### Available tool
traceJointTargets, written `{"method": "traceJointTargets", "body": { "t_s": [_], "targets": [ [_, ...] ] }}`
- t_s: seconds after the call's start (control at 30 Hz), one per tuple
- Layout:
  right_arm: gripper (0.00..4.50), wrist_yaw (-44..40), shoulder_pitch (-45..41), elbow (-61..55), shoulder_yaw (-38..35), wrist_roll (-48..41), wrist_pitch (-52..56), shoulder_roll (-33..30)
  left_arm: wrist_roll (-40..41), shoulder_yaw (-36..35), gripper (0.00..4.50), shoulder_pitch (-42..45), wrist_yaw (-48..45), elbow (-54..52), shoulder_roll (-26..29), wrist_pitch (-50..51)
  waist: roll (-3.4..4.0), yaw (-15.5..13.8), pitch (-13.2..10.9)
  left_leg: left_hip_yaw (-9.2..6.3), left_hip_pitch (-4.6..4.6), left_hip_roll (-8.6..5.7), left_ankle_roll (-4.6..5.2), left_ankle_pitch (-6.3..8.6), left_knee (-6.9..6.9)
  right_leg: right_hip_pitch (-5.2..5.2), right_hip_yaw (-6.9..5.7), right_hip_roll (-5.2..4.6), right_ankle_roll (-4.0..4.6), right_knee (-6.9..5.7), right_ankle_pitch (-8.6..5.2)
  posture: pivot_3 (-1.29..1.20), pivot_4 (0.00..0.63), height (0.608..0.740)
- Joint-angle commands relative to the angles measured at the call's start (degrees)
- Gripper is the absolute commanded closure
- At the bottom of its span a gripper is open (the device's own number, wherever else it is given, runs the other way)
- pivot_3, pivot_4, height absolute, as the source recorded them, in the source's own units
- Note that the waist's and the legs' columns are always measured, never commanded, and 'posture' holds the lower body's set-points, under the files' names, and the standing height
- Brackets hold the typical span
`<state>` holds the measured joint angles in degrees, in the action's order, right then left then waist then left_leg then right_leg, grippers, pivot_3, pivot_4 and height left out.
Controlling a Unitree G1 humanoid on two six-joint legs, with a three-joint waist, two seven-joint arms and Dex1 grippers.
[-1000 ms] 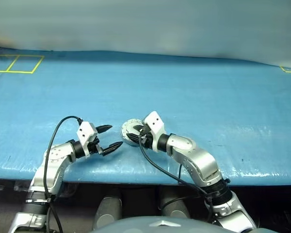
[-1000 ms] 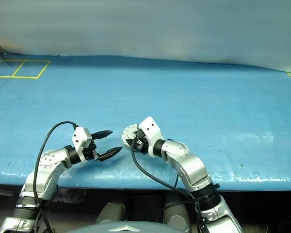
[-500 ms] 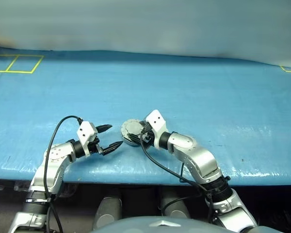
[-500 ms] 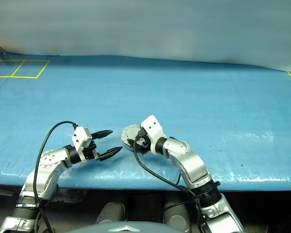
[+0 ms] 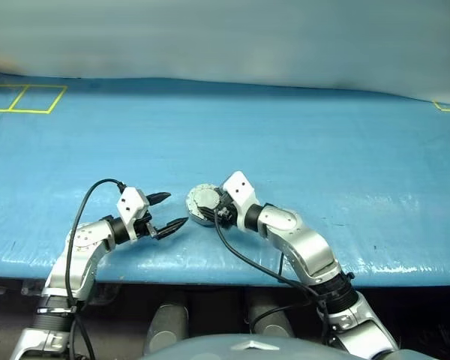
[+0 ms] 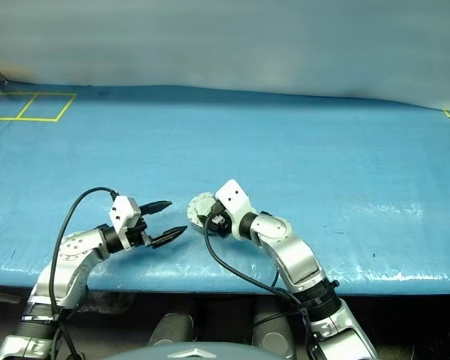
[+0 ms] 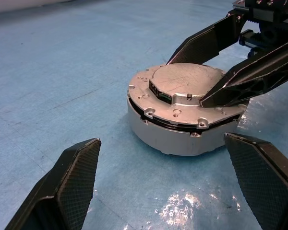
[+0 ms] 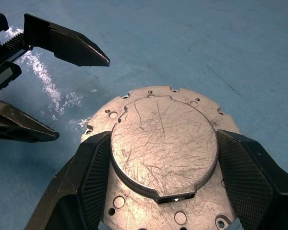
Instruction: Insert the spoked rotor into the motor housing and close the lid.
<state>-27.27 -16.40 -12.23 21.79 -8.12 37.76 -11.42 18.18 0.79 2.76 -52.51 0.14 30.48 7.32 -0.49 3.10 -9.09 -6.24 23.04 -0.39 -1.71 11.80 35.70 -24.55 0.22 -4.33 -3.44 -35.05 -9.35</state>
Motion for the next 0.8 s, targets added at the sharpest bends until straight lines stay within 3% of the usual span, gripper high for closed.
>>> {"method": "traceJointTargets", "body": {
  "t_s": [0.03, 0.8],
  "targets": [
    [1.45, 0.5, -0.4, -2.2, 1.6, 1.2, 0.3, 0.2, 0.4, -1.0, 0.00, -0.2, 0.2, -2.5, 0.5, -0.2, 0.00, 0.0, 0.0, 0.00, 0.00, 0.00, 0.00, 0.00, -0.01, 0.00, 0.00, 0.00, 0.00, 0.00, 0.00, 0.00, 0.150, 0.740],
    [1.45, 3.8, 0.6, 3.7, 2.3, 5.2, 4.2, 1.0, 1.2, -1.0, 0.00, 0.1, 0.4, -2.9, 0.0, 0.8, -0.02, 0.2, 0.0, 0.00, -0.10, 0.01, 0.00, 0.00, 0.00, 0.08, 0.00, 0.00, 0.00, 0.00, 0.00, 0.00, 0.150, 0.740]
  ]
}}
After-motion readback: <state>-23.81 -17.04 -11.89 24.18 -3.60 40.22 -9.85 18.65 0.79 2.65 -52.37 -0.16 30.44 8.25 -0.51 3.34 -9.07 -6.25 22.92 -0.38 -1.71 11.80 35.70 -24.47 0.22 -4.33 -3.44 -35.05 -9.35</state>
